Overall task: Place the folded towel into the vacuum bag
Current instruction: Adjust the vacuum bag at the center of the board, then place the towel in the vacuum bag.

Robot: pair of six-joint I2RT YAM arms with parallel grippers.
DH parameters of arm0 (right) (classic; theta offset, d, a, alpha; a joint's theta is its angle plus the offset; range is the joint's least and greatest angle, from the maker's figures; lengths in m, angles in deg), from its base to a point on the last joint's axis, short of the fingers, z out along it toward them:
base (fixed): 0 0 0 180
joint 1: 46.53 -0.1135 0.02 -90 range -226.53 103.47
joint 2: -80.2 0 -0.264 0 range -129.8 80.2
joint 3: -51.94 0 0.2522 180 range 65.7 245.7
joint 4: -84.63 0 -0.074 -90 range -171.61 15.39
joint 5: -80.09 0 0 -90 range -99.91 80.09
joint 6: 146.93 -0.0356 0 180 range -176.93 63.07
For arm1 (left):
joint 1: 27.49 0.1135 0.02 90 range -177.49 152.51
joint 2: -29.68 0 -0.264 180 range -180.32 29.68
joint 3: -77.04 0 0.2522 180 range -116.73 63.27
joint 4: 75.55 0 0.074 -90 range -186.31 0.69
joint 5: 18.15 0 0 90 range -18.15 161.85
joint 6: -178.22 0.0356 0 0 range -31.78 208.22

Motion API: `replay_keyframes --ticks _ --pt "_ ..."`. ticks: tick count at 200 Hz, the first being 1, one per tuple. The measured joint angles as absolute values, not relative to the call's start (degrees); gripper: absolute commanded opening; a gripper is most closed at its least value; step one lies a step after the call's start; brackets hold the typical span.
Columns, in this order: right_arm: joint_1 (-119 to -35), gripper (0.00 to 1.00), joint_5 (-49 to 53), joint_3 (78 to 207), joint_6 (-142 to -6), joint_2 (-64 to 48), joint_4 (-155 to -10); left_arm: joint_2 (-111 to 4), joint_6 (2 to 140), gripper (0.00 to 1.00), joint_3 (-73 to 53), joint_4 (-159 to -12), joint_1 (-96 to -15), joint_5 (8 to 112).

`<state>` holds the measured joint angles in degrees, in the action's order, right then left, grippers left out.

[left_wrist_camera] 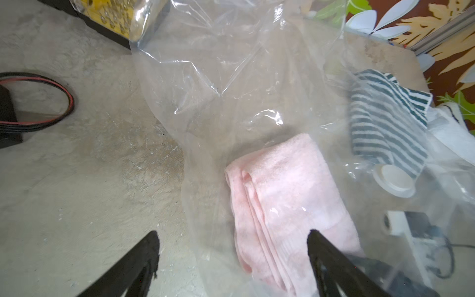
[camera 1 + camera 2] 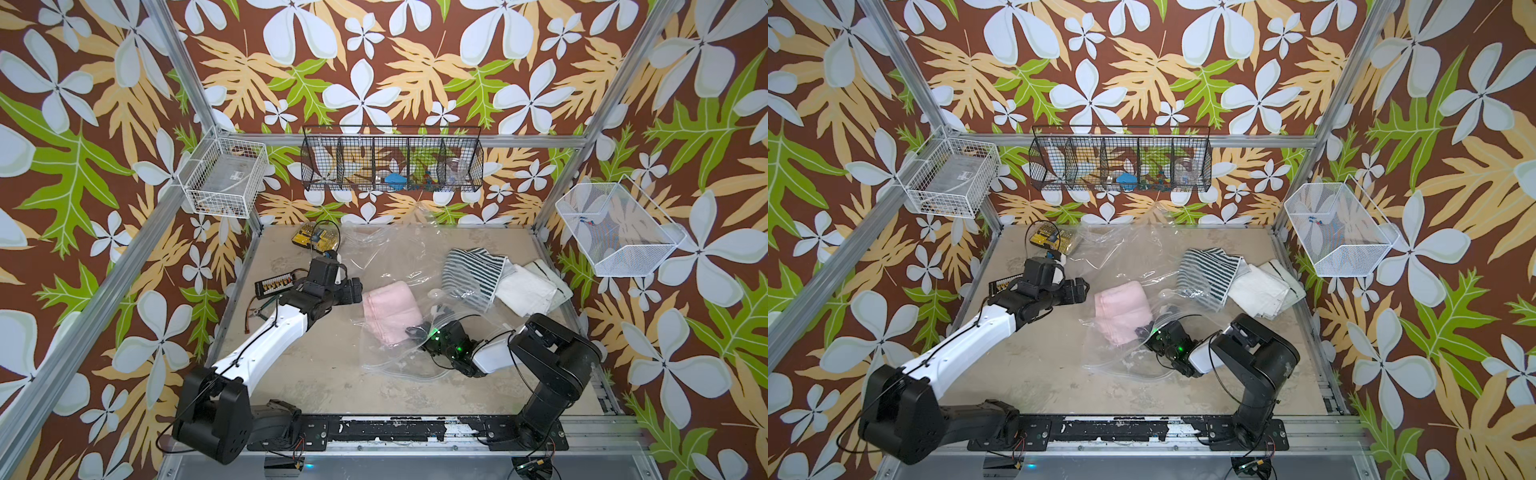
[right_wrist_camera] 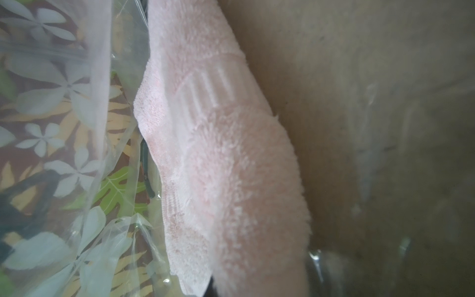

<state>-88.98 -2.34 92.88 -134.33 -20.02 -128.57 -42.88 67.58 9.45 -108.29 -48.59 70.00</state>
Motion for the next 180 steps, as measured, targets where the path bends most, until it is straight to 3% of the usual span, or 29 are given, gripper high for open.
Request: replay_keyframes --ticks 60,115,130,154,168,180 --pt "-89.3 0.00 -2.1 94.5 -134.5 -21.1 -130.4 -38.1 78.3 0.88 5.6 -116.1 -72.3 62.6" --pt "-89.3 0.00 -0.8 95.6 -134.4 -22.6 -130.9 -44.8 86.1 0.85 2.6 -121.2 -83.6 66.3" --pt "-89.3 0.00 -0.8 95.8 -134.4 -22.6 -130.8 -45.7 87.4 0.80 1.3 -121.5 -85.1 68.2" --pt "-89.3 0.00 -0.9 95.8 -134.2 -22.6 -130.8 -47.6 89.5 0.63 0.5 -121.0 -86.1 72.8" --pt "-89.3 0.00 -0.9 96.1 -134.0 -22.7 -130.8 -48.6 90.6 0.37 0.5 -120.6 -86.8 77.0" --pt "-89.3 0.00 -0.9 96.2 -134.0 -23.0 -131.1 -48.9 92.0 0.20 0.2 -120.2 -87.7 79.3"
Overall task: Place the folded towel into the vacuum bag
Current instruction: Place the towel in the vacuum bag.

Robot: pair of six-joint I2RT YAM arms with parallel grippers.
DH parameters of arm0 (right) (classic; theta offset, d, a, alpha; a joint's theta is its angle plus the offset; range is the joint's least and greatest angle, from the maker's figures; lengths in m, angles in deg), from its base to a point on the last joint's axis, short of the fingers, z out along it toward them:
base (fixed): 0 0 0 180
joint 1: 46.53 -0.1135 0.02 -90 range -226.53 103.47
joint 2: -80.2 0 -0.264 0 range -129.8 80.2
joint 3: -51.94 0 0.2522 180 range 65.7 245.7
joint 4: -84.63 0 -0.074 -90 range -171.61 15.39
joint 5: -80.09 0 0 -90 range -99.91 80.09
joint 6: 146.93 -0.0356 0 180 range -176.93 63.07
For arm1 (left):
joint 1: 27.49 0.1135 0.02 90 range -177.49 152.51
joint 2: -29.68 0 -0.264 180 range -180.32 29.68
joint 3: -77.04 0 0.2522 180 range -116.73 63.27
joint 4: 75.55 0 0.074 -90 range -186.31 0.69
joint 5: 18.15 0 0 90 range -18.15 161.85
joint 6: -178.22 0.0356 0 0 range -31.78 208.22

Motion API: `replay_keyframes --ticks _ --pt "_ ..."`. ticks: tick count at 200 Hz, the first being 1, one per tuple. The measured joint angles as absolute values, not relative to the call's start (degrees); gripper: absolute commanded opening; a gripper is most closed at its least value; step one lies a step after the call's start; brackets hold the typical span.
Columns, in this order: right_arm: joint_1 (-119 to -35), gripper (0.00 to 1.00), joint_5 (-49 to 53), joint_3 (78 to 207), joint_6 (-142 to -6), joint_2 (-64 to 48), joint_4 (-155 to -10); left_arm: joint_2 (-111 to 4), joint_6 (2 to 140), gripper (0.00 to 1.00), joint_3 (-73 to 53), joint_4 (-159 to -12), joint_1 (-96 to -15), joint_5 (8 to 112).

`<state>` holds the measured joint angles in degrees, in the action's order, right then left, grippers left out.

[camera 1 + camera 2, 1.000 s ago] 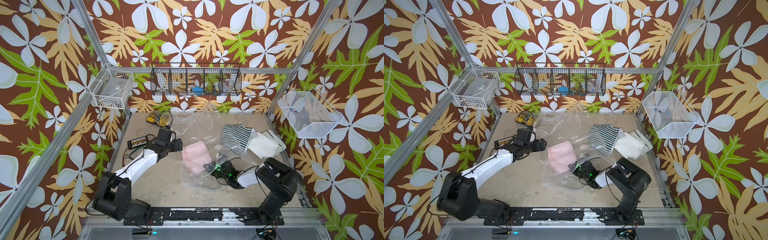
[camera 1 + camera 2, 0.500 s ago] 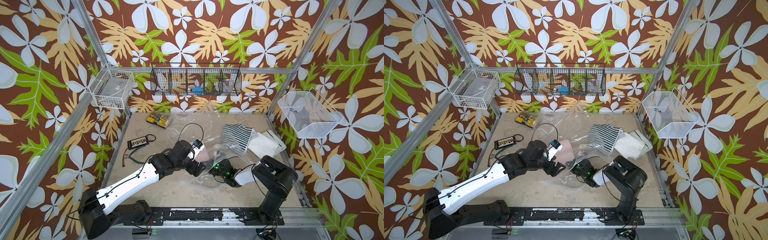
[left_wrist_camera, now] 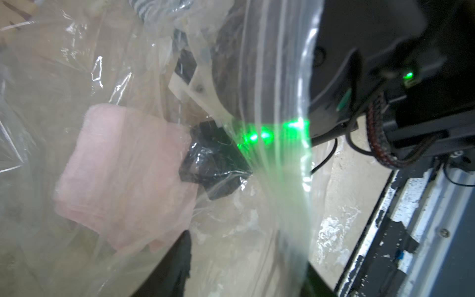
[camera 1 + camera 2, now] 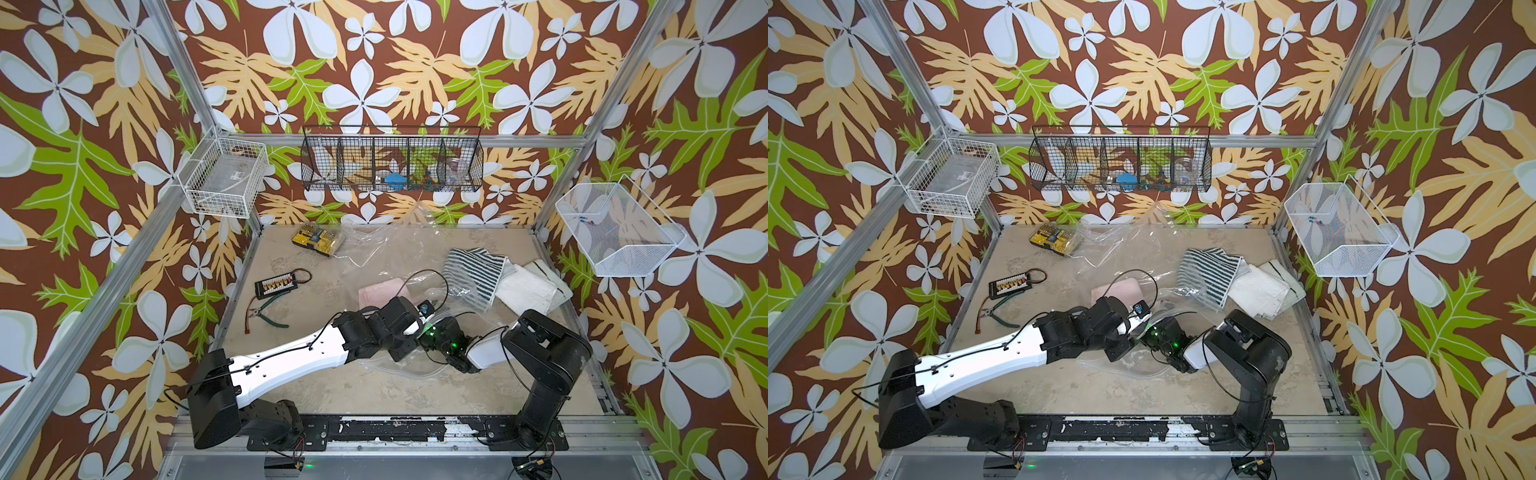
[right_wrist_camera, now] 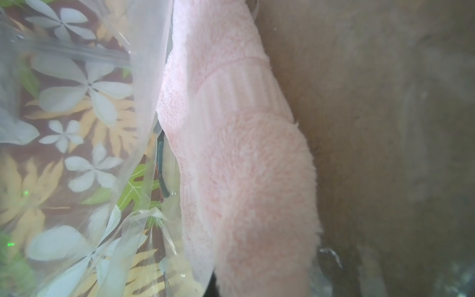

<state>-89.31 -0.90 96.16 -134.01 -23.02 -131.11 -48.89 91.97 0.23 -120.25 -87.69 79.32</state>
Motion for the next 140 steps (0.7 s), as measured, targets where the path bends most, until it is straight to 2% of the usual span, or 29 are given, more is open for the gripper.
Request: replay_keyframes --ticks 16,33,132,140 --pt "-89.4 0.00 -0.9 96.2 -133.5 -23.3 -131.4 -48.6 94.3 0.08 -0.7 -119.0 -88.5 82.4" --pt "-90.2 0.00 -1.6 97.1 -132.5 -23.6 -131.9 -47.3 95.6 0.00 -1.1 -117.3 -88.5 84.2" --pt "-91.9 0.00 -7.0 116.8 -128.7 -37.1 -133.6 -46.1 97.0 0.00 3.6 -114.8 -88.4 85.4" --pt "-91.8 0.04 -7.2 117.5 -128.7 -37.5 -132.9 -45.9 96.7 0.00 4.2 -114.6 -88.3 86.0"
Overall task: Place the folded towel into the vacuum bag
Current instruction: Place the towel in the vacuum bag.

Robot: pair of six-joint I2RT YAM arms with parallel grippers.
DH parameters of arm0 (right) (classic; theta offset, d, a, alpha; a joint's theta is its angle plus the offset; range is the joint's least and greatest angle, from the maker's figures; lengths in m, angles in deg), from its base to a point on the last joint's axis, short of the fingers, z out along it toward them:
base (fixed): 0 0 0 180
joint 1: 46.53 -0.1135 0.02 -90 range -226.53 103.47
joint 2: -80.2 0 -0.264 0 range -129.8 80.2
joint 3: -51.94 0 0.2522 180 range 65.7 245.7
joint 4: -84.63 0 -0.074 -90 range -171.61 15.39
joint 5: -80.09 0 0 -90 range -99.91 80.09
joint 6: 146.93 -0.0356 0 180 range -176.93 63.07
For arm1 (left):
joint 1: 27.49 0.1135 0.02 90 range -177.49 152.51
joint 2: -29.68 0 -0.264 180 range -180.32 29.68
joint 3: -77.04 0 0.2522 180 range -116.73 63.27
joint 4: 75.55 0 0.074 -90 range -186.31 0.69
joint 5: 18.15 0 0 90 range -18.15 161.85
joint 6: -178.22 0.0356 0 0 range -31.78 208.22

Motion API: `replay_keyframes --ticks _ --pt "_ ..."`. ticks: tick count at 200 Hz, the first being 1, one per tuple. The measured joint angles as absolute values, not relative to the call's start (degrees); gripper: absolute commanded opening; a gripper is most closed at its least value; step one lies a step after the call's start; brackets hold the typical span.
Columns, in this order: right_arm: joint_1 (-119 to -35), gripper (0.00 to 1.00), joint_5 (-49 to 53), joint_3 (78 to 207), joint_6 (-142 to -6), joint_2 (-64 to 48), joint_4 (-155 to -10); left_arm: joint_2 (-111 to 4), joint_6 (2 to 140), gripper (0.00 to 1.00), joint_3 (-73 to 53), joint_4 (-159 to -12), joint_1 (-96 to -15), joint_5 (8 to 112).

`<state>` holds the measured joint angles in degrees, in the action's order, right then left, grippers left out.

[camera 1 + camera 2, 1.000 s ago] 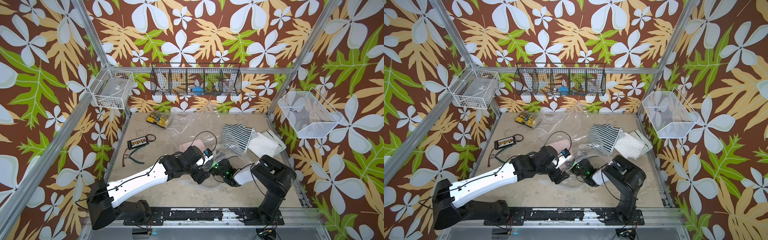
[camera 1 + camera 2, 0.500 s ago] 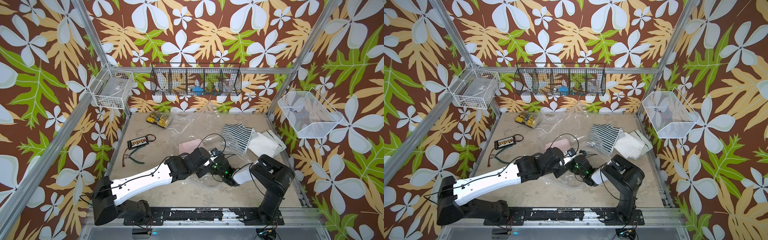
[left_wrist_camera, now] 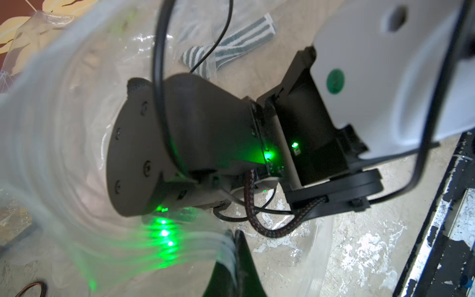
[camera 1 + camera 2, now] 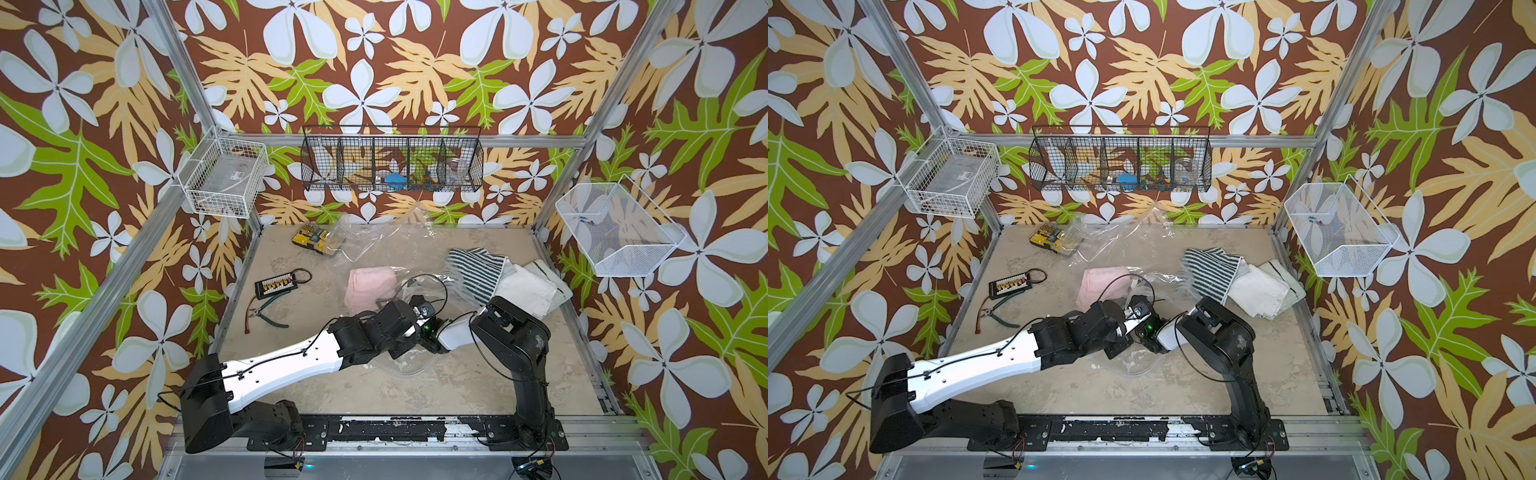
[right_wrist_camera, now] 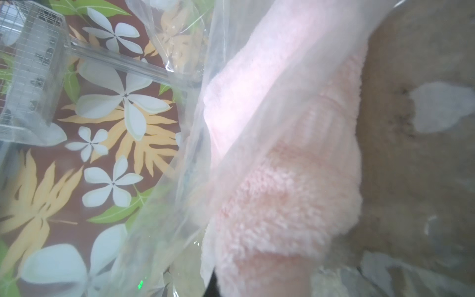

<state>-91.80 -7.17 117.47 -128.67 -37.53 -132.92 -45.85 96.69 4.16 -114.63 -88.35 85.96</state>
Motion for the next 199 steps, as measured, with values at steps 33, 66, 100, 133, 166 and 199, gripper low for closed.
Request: replay_keyframes --ticks 33,66,100,133,166,199 --pt "-91.1 0.34 -5.8 117.5 -127.6 -36.3 -128.0 -45.1 94.2 0.01 6.6 -113.3 -86.5 86.9" --pt "-91.2 0.50 -2.8 109.3 -124.9 -25.7 -123.5 -43.8 92.0 0.02 8.2 -111.7 -81.8 88.3" --pt "-92.9 0.59 -2.2 101.9 -121.6 -14.8 -117.9 -44.6 90.9 0.02 9.1 -109.3 -79.8 89.0" --pt "-95.7 0.59 -2.4 96.6 -117.6 -4.6 -109.1 -47.3 89.9 0.03 8.9 -108.1 -79.3 89.2" --pt "-96.4 0.53 -4.9 94.4 -113.5 9.1 -96.8 -47.4 88.3 0.09 8.1 -108.2 -78.9 88.8" --pt "-94.6 0.48 -8.0 96.0 -109.6 24.4 -81.2 -43.7 85.1 0.18 10.2 -109.8 -78.9 86.1"
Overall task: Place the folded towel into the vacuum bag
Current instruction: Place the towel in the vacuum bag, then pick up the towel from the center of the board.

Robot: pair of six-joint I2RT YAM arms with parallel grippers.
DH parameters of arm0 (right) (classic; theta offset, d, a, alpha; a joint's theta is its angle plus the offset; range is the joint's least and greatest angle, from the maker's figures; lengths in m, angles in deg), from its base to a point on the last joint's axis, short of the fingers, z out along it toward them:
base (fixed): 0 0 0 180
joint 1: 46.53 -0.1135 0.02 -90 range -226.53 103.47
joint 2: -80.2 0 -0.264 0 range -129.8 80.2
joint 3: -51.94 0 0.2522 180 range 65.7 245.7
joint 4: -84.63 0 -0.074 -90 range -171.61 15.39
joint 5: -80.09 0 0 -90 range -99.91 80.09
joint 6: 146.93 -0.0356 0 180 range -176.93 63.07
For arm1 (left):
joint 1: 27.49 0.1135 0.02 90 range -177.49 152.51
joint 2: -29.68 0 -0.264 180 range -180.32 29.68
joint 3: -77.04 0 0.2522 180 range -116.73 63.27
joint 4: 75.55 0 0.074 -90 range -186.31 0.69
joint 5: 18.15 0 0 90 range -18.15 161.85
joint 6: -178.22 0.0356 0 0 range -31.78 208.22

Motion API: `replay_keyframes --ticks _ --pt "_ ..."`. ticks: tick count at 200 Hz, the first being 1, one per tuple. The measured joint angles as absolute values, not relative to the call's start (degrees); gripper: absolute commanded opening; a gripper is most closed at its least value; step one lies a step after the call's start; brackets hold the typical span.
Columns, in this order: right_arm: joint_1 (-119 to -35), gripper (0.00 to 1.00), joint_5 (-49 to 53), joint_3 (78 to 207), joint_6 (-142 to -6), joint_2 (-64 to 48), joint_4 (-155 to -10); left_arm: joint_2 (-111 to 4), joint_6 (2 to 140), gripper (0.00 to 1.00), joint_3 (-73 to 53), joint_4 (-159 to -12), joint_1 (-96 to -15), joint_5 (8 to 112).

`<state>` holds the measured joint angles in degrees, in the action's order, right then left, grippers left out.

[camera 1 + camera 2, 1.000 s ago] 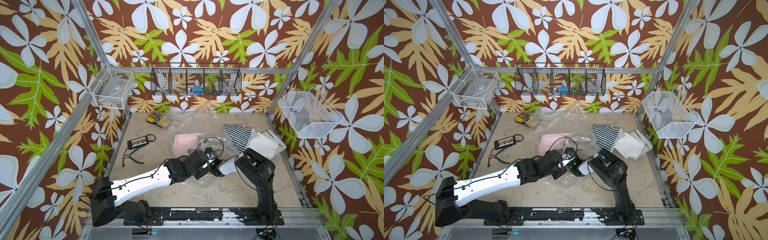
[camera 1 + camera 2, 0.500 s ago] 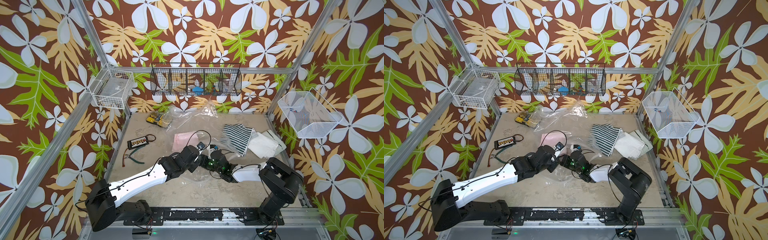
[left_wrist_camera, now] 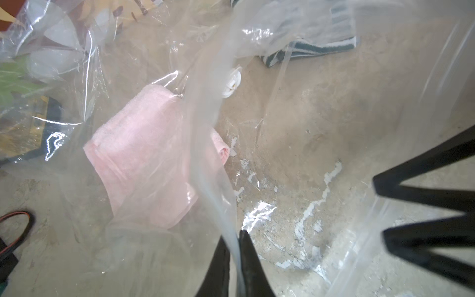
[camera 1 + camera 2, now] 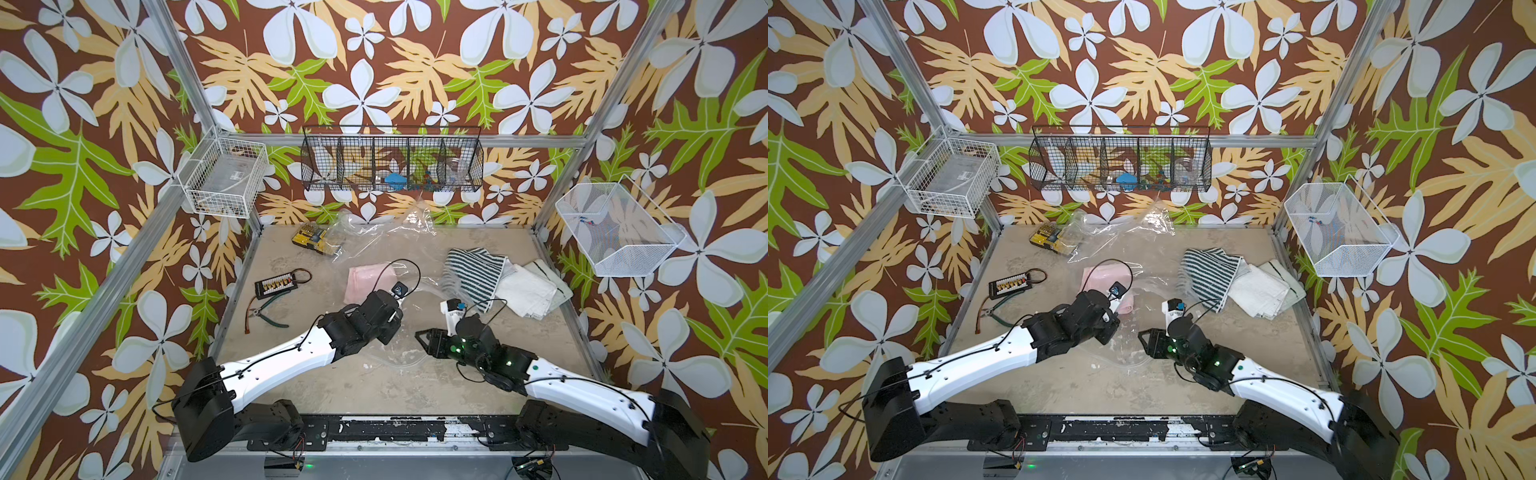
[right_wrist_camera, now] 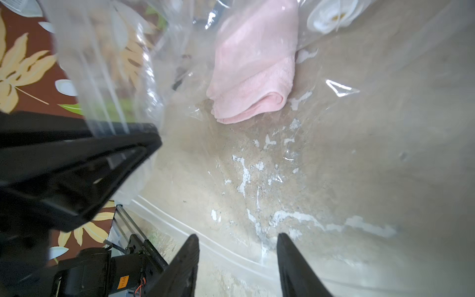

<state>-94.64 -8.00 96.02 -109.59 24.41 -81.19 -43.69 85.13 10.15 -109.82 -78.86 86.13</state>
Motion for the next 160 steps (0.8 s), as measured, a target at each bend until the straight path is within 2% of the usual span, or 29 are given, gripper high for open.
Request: replay_keyframes --ticks 37,77,91,112,160 --pt "-82.8 0.53 -7.1 102.5 -104.9 31.3 -66.5 -41.3 79.4 0.33 12.8 -115.1 -78.9 82.1" --pt "-68.9 0.71 -6.6 110.8 -98.4 26.0 -60.0 -37.5 73.4 0.49 7.4 -120.4 -78.8 79.6" --pt "-64.1 0.81 -8.3 112.3 -97.2 22.6 -59.1 -37.2 71.9 0.51 4.7 -120.3 -78.8 78.1" --pt "-57.6 0.89 -11.4 112.5 -97.0 16.5 -60.2 -38.6 70.8 0.52 2.5 -118.5 -78.8 75.0" --pt "-50.6 0.93 -13.1 112.9 -97.0 0.8 -64.9 -46.8 70.5 0.53 -0.5 -110.3 -78.8 72.4"
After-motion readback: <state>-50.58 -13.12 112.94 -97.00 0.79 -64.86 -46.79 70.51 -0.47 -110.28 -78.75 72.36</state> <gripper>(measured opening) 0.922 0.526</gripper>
